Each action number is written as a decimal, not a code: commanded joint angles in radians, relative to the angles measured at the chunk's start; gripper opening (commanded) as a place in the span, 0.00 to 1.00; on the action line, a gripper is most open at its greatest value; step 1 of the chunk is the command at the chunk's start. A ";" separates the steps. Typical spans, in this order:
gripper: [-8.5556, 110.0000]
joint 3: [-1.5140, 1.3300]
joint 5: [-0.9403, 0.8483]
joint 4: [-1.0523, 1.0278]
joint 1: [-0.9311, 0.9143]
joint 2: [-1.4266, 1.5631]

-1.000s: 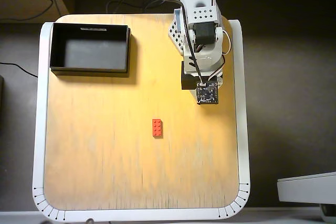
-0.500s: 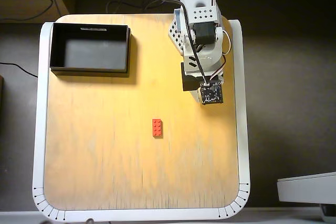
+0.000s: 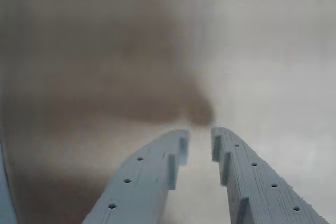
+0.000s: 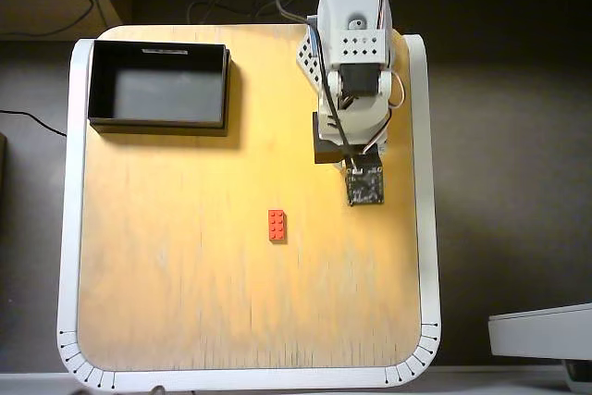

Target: Grasp a lego block and put it in the bin.

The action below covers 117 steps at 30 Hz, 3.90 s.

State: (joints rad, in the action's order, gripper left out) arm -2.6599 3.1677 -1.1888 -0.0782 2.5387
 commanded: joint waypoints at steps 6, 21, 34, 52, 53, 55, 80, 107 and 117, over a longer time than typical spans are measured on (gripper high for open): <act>0.17 0.393 0.137 0.020 -0.158 -0.193; 0.26 0.683 0.264 0.029 -0.362 -0.526; 0.28 0.695 0.291 0.186 -0.422 -0.713; 0.28 0.695 0.333 0.405 -0.459 -0.887; 0.28 0.695 0.333 0.414 -0.460 -0.893; 0.28 0.695 0.333 0.422 -0.460 -0.902; 0.28 0.689 0.307 0.373 -0.446 -0.911; 0.08 0.686 0.288 0.339 -0.440 -0.910; 0.08 0.689 0.262 0.341 -0.468 -0.795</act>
State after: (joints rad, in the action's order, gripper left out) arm -2.0923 3.4576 -0.8360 -0.5323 1.6214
